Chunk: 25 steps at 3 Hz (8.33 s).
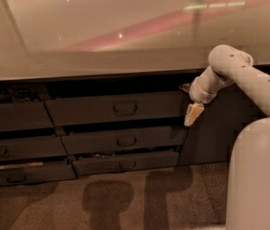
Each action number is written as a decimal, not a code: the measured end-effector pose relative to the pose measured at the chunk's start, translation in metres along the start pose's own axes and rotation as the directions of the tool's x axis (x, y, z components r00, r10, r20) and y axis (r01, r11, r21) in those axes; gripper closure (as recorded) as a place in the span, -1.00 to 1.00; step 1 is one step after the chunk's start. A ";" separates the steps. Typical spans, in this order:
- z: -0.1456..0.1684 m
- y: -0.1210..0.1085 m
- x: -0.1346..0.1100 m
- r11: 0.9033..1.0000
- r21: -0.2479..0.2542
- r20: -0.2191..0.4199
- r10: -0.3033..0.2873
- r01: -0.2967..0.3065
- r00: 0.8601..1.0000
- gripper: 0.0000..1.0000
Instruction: Open top drawer
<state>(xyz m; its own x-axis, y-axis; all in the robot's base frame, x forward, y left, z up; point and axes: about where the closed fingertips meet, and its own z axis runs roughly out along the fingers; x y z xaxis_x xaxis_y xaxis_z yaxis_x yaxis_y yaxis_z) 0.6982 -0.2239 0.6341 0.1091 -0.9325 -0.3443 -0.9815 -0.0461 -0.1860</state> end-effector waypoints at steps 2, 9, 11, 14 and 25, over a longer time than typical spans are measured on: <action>0.000 0.000 0.000 1.000 0.000 0.000 0.000 0.000 1.000 0.44; -0.012 0.005 -0.006 1.000 -0.002 -0.004 -0.007 0.007 1.000 1.00; -0.025 0.014 0.000 0.999 0.036 -0.027 -0.038 0.039 0.999 1.00; -0.024 0.023 0.000 0.998 0.034 -0.034 -0.044 0.045 0.998 1.00; -0.038 0.054 -0.005 0.993 0.062 -0.045 -0.102 0.105 0.994 1.00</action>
Offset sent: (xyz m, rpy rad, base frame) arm 0.0000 0.0000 0.0000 0.0000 0.0000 0.0000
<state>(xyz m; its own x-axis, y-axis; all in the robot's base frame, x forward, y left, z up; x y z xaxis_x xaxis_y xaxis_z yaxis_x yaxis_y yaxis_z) 0.6385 -0.2352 0.6613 0.2017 -0.9382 -0.2813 -0.9530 -0.1216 -0.2776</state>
